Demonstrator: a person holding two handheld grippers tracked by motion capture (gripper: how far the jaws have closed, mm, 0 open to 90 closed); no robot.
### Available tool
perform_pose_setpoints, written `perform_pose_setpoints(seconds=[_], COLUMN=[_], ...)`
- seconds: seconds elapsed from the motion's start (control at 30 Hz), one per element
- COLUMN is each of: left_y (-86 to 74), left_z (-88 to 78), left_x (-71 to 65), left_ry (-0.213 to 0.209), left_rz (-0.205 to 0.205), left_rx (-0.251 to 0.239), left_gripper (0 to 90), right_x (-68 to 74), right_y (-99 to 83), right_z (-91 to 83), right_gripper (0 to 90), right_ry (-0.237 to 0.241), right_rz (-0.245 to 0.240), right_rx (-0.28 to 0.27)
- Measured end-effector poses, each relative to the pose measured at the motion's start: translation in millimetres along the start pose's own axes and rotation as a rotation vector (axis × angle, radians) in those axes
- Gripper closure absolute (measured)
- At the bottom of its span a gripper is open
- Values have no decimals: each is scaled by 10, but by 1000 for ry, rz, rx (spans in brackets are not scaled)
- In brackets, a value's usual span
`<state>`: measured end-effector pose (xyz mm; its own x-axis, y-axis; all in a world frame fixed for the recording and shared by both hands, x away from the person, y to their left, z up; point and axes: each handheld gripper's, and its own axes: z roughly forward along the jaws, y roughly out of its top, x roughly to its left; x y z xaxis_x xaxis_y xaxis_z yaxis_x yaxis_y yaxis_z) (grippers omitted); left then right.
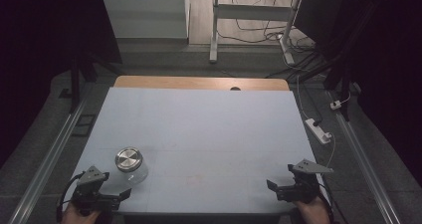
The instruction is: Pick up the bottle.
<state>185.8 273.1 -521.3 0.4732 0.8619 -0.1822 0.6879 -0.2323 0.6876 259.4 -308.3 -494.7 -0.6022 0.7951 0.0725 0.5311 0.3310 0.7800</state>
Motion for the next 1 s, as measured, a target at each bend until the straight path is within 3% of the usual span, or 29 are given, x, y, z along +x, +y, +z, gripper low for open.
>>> perform_pose_setpoints(seconds=[0.33,0.67,1.0], left_y=[19,91,174], left_z=[-5,-29,59], left_x=[27,53,119], left_ry=[-23,2,-51], left_rz=[-13,6,46], left_rx=[-4,-26,-83], left_gripper=[0,0,0], right_x=[13,35,34], right_y=[7,10,11], right_z=[23,36,39], right_gripper=[0,0,0], right_ry=[18,26,25], right_rz=[-22,-42,-39], right_rx=[23,35,37])
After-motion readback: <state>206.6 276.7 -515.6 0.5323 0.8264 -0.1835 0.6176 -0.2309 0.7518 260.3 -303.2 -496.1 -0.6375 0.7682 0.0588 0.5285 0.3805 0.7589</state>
